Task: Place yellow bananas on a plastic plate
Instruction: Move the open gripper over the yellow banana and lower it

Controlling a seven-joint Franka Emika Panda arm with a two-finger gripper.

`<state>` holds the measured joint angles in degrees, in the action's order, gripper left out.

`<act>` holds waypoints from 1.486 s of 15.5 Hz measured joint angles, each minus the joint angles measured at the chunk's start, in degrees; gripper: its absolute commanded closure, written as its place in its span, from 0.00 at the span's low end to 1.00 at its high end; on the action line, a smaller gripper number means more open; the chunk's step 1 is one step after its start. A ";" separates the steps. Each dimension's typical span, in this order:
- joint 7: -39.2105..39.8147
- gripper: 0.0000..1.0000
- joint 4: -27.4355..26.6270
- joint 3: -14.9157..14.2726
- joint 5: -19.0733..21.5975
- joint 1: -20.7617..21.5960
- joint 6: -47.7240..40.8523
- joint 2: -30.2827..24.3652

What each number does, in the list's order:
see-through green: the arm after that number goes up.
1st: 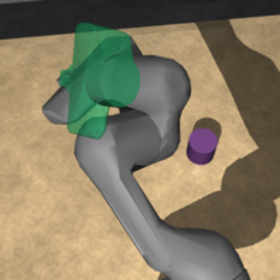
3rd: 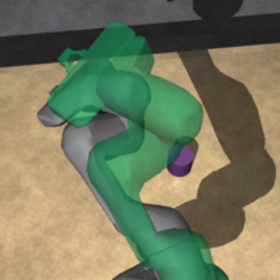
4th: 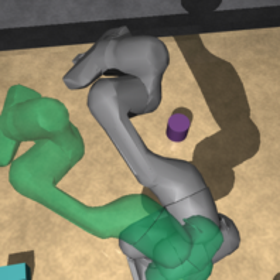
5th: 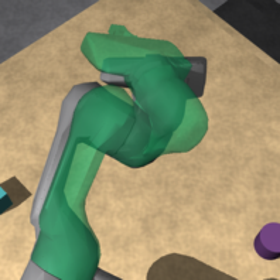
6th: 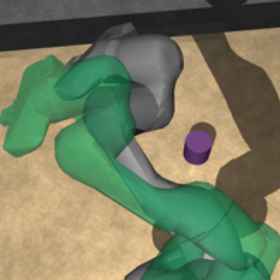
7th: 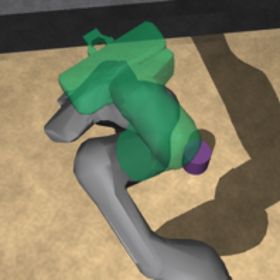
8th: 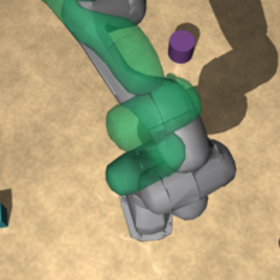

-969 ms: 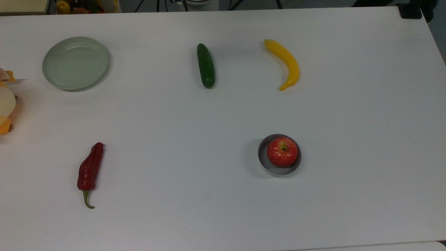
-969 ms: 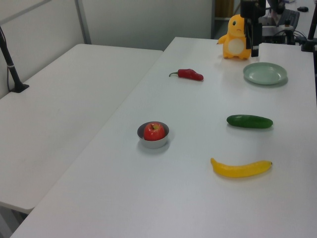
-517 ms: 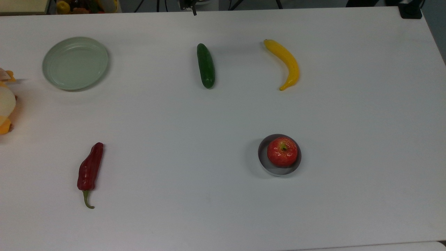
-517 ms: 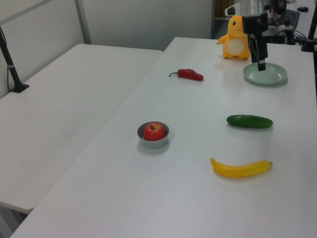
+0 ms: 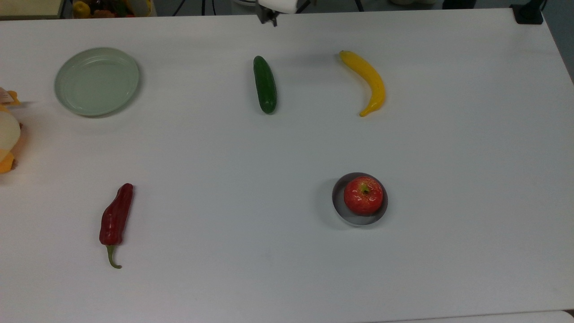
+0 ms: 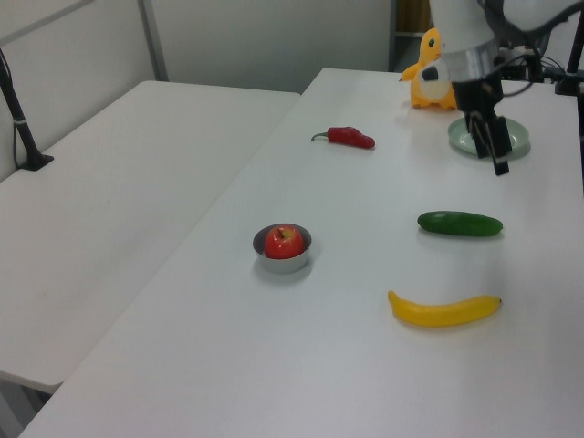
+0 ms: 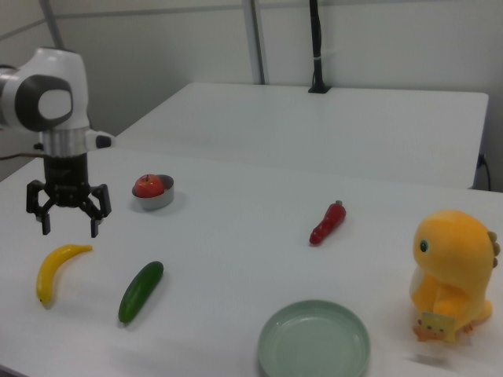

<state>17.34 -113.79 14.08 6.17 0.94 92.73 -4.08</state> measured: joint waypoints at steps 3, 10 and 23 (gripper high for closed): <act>-2.99 0.00 -2.83 3.61 0.90 0.04 5.30 -0.04; -11.54 0.00 -12.16 14.28 4.09 0.08 27.11 0.74; -20.46 0.45 -15.74 17.60 -2.59 2.25 45.38 11.92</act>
<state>-3.12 -129.53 31.68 3.58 3.20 138.11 7.84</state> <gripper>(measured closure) 0.115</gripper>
